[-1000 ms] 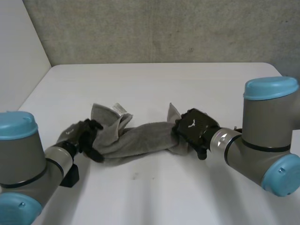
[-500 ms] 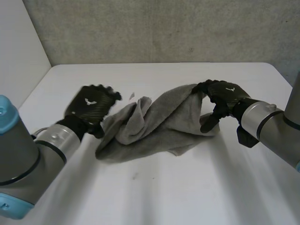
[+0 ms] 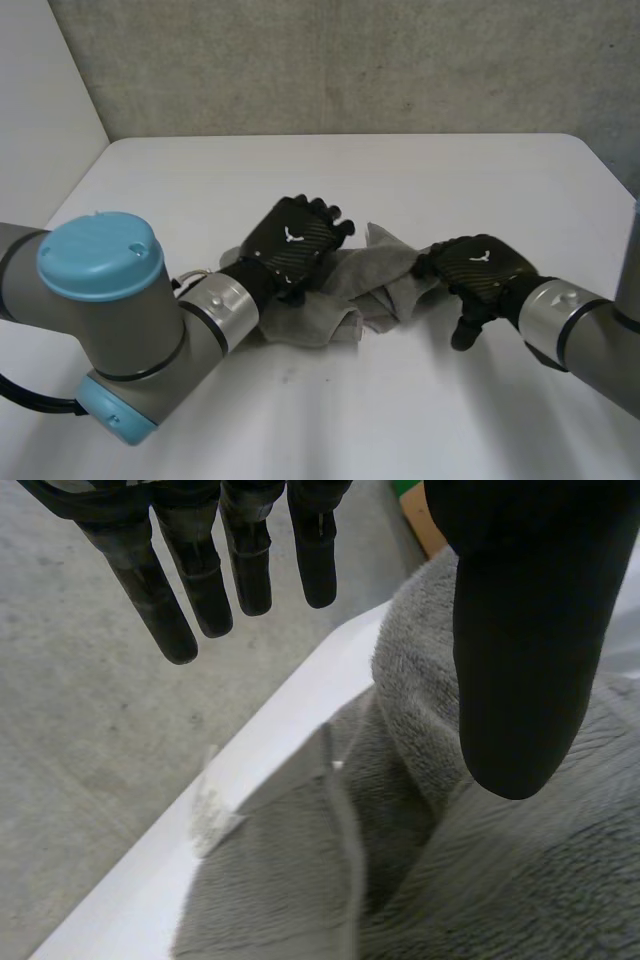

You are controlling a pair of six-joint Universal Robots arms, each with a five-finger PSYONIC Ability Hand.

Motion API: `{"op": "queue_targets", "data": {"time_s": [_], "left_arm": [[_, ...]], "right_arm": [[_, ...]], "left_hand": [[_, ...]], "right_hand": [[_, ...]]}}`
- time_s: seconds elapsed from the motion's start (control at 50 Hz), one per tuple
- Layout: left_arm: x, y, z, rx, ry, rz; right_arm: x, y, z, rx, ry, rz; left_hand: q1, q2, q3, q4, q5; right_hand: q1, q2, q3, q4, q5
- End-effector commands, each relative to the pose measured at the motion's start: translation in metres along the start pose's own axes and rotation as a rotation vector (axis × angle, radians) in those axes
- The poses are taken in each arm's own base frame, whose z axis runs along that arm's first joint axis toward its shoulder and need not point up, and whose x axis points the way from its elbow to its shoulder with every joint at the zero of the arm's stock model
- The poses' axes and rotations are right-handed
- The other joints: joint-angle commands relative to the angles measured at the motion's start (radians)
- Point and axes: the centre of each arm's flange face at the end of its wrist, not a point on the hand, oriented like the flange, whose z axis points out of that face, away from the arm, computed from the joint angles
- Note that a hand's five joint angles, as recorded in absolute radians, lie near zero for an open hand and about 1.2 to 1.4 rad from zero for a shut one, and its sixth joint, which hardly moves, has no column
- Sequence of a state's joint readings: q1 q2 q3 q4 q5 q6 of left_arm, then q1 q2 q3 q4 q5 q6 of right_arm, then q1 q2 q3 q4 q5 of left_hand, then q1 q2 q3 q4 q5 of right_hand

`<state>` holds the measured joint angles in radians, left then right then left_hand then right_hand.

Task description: Fold the towel.

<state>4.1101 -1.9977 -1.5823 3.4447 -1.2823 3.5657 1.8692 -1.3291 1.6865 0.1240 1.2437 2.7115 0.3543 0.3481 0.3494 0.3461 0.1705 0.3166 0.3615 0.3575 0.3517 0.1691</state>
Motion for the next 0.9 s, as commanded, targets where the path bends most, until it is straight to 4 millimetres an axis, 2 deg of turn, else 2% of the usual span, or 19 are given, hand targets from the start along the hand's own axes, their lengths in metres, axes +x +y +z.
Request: {"op": "queue_targets", "data": {"time_s": [0.02, 0.12, 0.3, 0.32, 0.34, 0.36, 0.4, 0.46, 0.48, 0.5, 0.52, 0.56, 0.6, 0.62, 0.64, 0.66, 0.72, 0.76, 0.9], "left_arm": [[0.01, 0.007, -0.003, -0.028, 0.034, 0.035], [0.019, 0.009, -0.011, -0.069, 0.068, 0.075], [0.027, 0.006, -0.025, -0.088, 0.081, 0.074], [0.028, 0.006, -0.027, -0.093, 0.078, 0.073], [0.028, 0.006, -0.027, -0.093, 0.078, 0.073], [0.027, 0.008, -0.027, -0.105, 0.062, 0.07], [0.025, 0.01, -0.027, -0.122, 0.039, 0.066], [0.025, 0.015, -0.026, -0.149, 0.004, 0.068], [0.027, 0.02, -0.024, -0.161, 0.005, 0.066], [0.027, 0.02, -0.024, -0.161, 0.005, 0.066], [0.031, 0.024, -0.022, -0.167, 0.013, 0.066], [0.035, 0.027, -0.021, -0.169, 0.024, 0.066], [0.043, 0.031, -0.019, -0.17, 0.043, 0.071], [0.043, 0.031, -0.019, -0.17, 0.043, 0.071], [0.045, 0.032, -0.018, -0.17, 0.048, 0.073], [0.045, 0.032, -0.018, -0.17, 0.048, 0.073], [0.048, 0.034, -0.017, -0.173, 0.053, 0.076], [0.048, 0.035, -0.015, -0.17, 0.052, 0.077], [0.044, 0.038, -0.014, -0.177, 0.039, 0.076]], "right_arm": [[0.018, -0.014, -0.015, 0.05, 0.078, -0.005], [0.023, -0.025, -0.024, 0.09, 0.106, -0.014], [0.029, -0.034, -0.025, 0.121, 0.123, -0.006], [0.03, -0.036, -0.025, 0.127, 0.124, -0.002], [0.03, -0.036, -0.025, 0.127, 0.124, -0.002], [0.031, -0.037, -0.025, 0.133, 0.125, 0.002], [0.032, -0.038, -0.025, 0.137, 0.126, 0.003], [0.035, -0.04, -0.025, 0.145, 0.132, 0.001], [0.036, -0.042, -0.024, 0.153, 0.136, -0.002], [0.036, -0.042, -0.024, 0.153, 0.136, -0.002], [0.038, -0.043, -0.023, 0.158, 0.14, -0.004], [0.041, -0.044, -0.02, 0.158, 0.143, -0.003], [0.044, -0.036, -0.002, 0.125, 0.121, 0.016], [0.044, -0.036, -0.001, 0.124, 0.12, 0.016], [0.046, -0.032, 0.009, 0.11, 0.106, 0.024], [0.047, -0.032, 0.018, 0.107, 0.094, 0.031], [0.05, -0.031, 0.028, 0.106, 0.085, 0.043], [0.054, -0.025, 0.047, 0.088, 0.058, 0.09], [0.053, -0.018, 0.077, 0.054, -0.048, 0.187]], "left_hand": [[0.05, 0.056, 0.055, 0.058, 0.059], [0.059, 0.065, 0.064, 0.067, 0.068], [0.062, 0.068, 0.067, 0.07, 0.071], [0.065, 0.071, 0.07, 0.073, 0.074], [0.065, 0.071, 0.07, 0.073, 0.074], [0.065, 0.071, 0.07, 0.073, 0.074], [0.062, 0.068, 0.067, 0.07, 0.071], [0.062, 0.068, 0.067, 0.07, 0.071], [0.059, 0.065, 0.064, 0.067, 0.068], [0.059, 0.065, 0.064, 0.067, 0.068], [0.059, 0.065, 0.064, 0.067, 0.068], [0.059, 0.065, 0.064, 0.067, 0.068], [0.071, 0.077, 0.075, 0.079, 0.08], [0.071, 0.077, 0.075, 0.079, 0.08], [0.114, 0.12, 0.119, 0.122, 0.123], [0.115, 0.121, 0.12, 0.123, 0.124], [0.329, 0.335, 0.334, 0.337, 0.338], [0.557, 0.563, 0.562, 0.565, 0.566], [0.781, 0.787, 0.786, 0.789, 0.79]], "right_hand": [[0.05, 0.005, 0.009, 0.015, 0.023], [0.062, 0.017, 0.021, 0.027, 0.035], [0.1, 0.055, 0.059, 0.065, 0.073], [0.324, 0.279, 0.283, 0.289, 0.297], [0.326, 0.281, 0.285, 0.291, 0.299], [0.69, 0.645, 0.649, 0.654, 0.663], [0.726, 0.681, 0.685, 0.69, 0.698], [0.596, 0.551, 0.555, 0.561, 0.569], [0.367, 0.322, 0.326, 0.332, 0.34], [0.364, 0.319, 0.323, 0.329, 0.337], [0.112, 0.067, 0.071, 0.076, 0.085], [0.059, 0.014, 0.018, 0.024, 0.032], [-0.02, -0.065, -0.061, -0.055, -0.047], [-0.02, -0.065, -0.061, -0.055, -0.047], [-0.142, -0.187, -0.183, -0.177, -0.169], [-0.142, -0.187, -0.183, -0.177, -0.169], [-0.142, -0.187, -0.183, -0.177, -0.169], [-0.142, -0.187, -0.183, -0.177, -0.169], [-0.142, -0.187, -0.183, -0.177, -0.169]]}}
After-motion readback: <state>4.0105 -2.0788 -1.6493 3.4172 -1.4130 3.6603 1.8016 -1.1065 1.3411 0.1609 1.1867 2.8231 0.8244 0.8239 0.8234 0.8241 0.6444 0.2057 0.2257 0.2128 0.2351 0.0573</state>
